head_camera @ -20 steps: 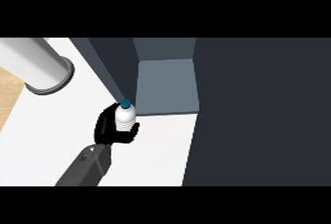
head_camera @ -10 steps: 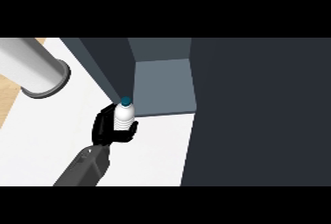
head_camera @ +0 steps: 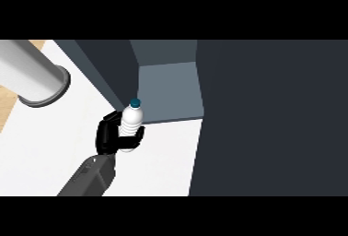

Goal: Pick up the bottled water, place it into the cabinet and close the cabinet

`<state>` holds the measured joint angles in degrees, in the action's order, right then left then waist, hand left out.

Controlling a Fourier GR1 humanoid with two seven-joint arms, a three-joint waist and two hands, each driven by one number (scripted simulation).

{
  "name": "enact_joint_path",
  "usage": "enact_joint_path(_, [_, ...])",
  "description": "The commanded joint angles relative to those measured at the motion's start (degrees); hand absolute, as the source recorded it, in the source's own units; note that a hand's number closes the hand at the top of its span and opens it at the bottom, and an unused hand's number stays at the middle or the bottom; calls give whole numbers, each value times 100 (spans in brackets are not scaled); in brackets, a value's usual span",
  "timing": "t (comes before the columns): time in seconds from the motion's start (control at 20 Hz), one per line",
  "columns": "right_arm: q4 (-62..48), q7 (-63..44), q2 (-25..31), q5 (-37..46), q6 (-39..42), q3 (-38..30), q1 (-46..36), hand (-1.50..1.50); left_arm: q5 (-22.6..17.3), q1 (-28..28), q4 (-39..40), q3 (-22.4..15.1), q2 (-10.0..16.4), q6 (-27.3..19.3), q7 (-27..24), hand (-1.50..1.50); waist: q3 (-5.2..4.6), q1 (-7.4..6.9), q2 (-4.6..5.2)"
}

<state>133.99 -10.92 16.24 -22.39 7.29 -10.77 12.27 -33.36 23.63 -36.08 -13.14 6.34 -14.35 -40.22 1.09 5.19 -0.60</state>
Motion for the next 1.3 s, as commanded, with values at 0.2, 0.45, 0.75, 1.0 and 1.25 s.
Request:
enact_joint_path(0.2, [-179, 23, 248, -617, 331, -418, -26, -150, 226, 1532, -76, -294, -596, -901, 679, 150, -91, 409, 123])
enact_joint_path(0.45, [-301, 74, 350, -867, 484, -620, -52, -150, 306, 1511, -90, -348, -594, -1424, 624, 150, -90, 481, 146])
enact_joint_path(0.75, [-463, 26, 461, -1151, 522, -779, -236, -150, 227, 1449, -65, -270, -476, -1689, 549, 150, -111, 488, 206])
enact_joint_path(1.0, [-617, 93, 521, -1277, 671, -878, -240, -150, -90, 1339, -228, -44, -456, -1687, 504, 150, -113, 614, 233])
enact_joint_path(1.25, [-689, 29, 617, -1432, 711, -921, -357, -150, -264, 1273, -374, -5, -500, -1583, 409, 150, -125, 591, 242])
